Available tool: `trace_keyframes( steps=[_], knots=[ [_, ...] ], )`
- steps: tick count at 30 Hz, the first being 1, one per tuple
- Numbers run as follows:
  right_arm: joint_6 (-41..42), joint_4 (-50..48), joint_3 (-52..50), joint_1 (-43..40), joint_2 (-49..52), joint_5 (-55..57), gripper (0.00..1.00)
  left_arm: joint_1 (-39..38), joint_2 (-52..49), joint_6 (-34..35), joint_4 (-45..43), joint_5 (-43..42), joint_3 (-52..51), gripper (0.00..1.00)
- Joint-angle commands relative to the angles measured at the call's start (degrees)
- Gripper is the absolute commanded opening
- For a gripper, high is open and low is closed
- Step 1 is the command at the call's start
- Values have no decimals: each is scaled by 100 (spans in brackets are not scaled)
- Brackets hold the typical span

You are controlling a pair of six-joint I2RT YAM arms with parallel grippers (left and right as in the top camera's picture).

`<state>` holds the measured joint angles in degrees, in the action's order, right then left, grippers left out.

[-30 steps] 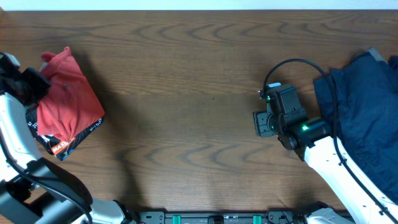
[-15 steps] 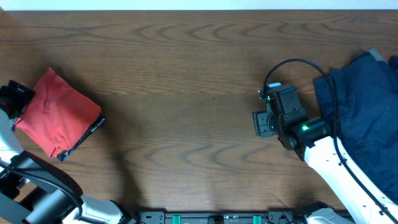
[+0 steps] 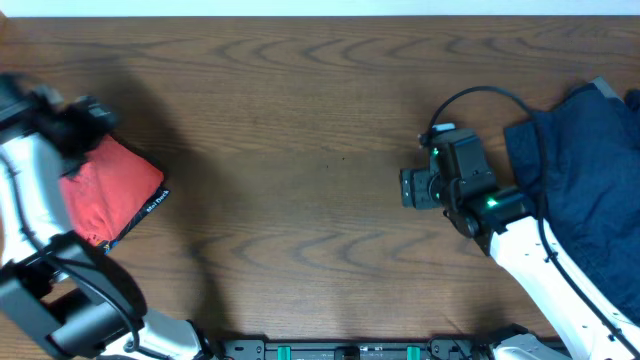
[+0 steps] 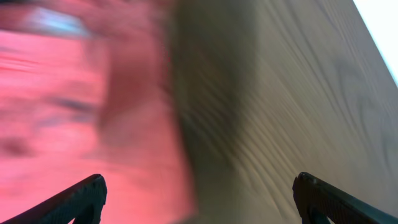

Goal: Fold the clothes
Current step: 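Release the bundle and withdraw the left gripper toward the base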

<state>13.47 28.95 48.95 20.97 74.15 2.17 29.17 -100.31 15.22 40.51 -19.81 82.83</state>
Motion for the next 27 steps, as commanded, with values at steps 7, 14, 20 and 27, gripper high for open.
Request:
trace_keyframes(
  steps=[7, 14, 20, 27],
  knots=[
    [868, -26, 94, -1322, 120, -1663, 99, -2479, -247, -695, 1840, 66, -127, 98],
    [855, 2065, 94, -2256, 120, -1814, 99, -3279, -245, -772, 3661, 706, -129, 98],
    [691, 3392, 90, -2382, 35, -1569, 99, -3458, 308, -796, 4127, 706, -463, 98],
    [428, 3735, -55, -2201, -1390, -1543, 99, -3482, 2490, -787, 3449, 706, -1976, 98]
  ],
)
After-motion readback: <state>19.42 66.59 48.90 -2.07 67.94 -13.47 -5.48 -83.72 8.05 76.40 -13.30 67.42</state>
